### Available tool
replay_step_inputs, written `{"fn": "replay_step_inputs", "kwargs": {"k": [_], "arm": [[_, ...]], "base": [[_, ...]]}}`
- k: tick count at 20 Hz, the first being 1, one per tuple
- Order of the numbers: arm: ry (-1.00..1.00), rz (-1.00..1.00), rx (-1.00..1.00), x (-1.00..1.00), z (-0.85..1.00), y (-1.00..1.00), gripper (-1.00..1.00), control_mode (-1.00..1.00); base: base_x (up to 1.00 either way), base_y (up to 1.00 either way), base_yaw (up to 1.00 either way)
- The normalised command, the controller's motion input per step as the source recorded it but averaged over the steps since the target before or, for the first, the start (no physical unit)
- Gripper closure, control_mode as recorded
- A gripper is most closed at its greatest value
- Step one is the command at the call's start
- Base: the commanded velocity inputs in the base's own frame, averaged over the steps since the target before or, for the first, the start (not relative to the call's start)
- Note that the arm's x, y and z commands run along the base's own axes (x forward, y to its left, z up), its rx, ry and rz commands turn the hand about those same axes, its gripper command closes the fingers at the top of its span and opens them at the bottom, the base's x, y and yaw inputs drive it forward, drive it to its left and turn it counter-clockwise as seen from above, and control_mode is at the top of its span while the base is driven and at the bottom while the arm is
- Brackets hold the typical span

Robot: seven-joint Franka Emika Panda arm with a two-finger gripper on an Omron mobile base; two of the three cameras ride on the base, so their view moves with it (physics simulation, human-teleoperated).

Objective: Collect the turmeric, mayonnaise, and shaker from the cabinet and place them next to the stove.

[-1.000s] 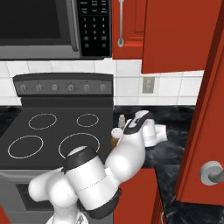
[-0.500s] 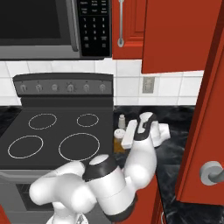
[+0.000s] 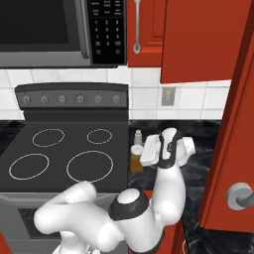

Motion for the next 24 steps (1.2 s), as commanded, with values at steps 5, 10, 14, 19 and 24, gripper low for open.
{"fn": "replay_step_inputs", "kwargs": {"k": [5, 10, 14, 19, 24], "arm": [[-0.08, 0.00, 0.00, -0.38, 0.08, 0.00, -1.00, -1.00], [-0.02, 0.00, -0.03, -0.18, 0.34, 0.04, -1.00, -1.00], [-0.02, 0.00, -0.08, -0.13, 0.39, 0.11, -1.00, -1.00], [-0.04, 0.00, -0.08, -0.38, 0.43, 0.23, -1.00, -1.00], [-0.02, 0.00, -0.09, -0.58, 0.27, 0.44, -1.00, -1.00]], "base": [[0.00, 0.00, 0.00], [0.00, 0.00, 0.00], [0.00, 0.00, 0.00], [0.00, 0.00, 0.00], [0.00, 0.00, 0.00]]}}
